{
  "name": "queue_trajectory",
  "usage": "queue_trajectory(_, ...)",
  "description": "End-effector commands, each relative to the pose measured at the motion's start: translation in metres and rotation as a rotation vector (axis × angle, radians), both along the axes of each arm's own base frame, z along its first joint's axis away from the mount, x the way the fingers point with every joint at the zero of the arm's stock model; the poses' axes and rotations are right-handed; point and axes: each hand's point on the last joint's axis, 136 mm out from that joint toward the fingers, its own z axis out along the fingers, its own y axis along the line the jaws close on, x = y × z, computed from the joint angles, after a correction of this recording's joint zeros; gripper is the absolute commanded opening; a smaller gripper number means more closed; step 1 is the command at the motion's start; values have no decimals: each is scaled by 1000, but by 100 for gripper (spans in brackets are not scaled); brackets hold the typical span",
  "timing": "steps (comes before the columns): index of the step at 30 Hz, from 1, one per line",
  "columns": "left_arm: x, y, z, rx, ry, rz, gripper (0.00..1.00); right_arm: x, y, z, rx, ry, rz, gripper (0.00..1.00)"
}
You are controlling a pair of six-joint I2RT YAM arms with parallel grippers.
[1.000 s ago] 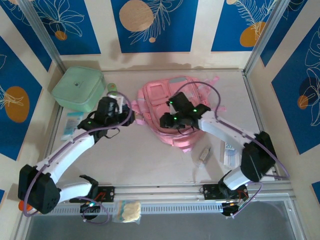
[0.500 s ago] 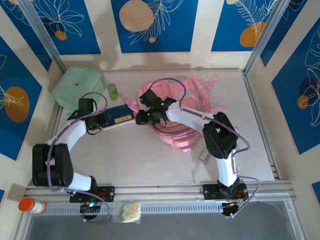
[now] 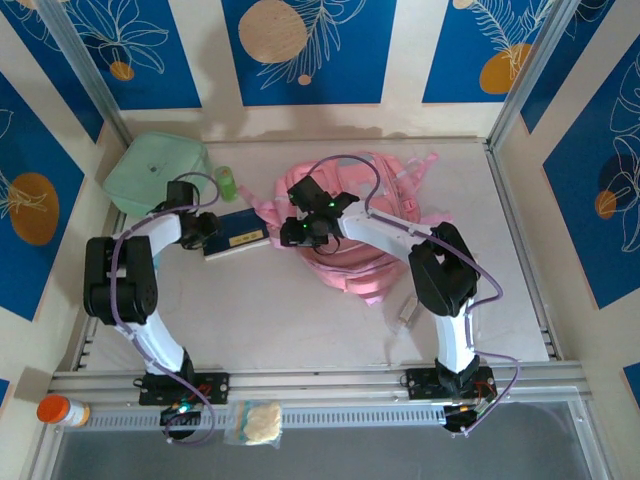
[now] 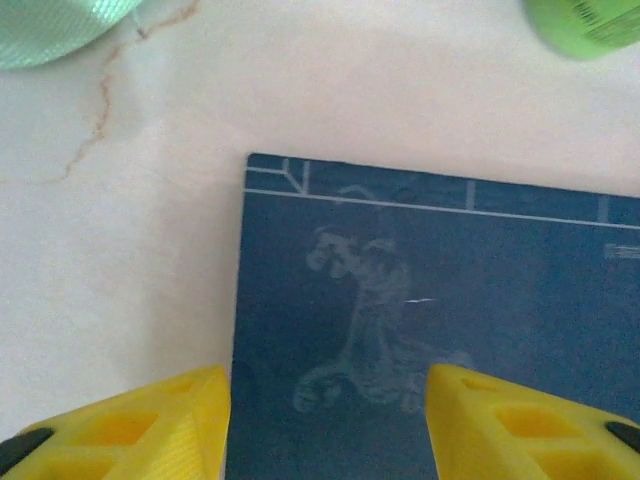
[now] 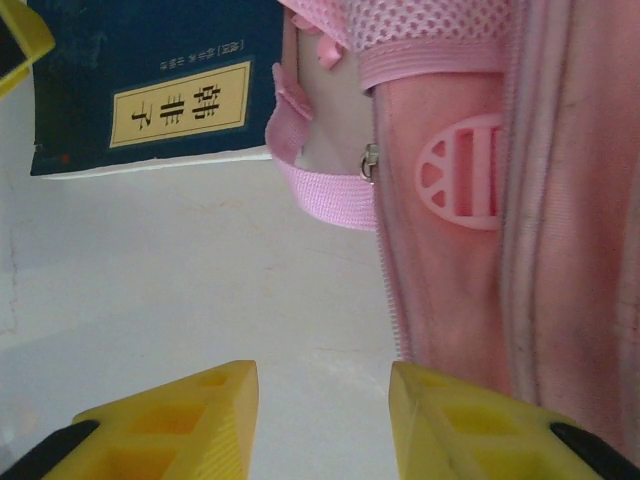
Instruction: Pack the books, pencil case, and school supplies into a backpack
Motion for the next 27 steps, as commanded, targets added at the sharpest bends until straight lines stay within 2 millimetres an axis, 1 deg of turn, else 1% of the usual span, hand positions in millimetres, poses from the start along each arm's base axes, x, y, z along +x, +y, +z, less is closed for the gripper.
queue_trajectory(1,-5,13,-9,53,56,20,54,-3,-4,17,27,-11,-8,39)
queue_trajectory(5,-9,-1,-13,-15,51,6,54,-2,-5,16,34,-4,-14,39)
queue_trajectory(7,-15,-9,-13,-40,55,6,54,-2,-6,15,35,-1,-17,39)
queue_trajectory(12,-29,-40,-2,-88,23,-35,54,-4,-8,12,38,9,-20,39)
queue_trajectory(16,-50,-68,7,-96,11,-81,54,-6,-9,12,43,11,-19,38)
queue_trajectory(18,-62,-87,10,-106,9,-122,54,-7,-10,11,46,13,-20,39)
queue_trajectory(19,-72,-93,11,-94,27,-140,53,-8,-10,11,47,13,-18,38)
queue_trajectory(21,-88,-93,15,-29,38,-136,55,-9,-11,11,45,14,-16,39)
queue_trajectory(23,-102,-81,20,26,22,-87,59,-12,-12,9,47,23,-17,38)
queue_trajectory(25,-107,-68,28,69,-14,-51,62,-15,-10,9,53,35,-21,39)
queue_trajectory(27,-102,-61,40,110,-50,-55,64,-19,-8,7,59,54,-30,39)
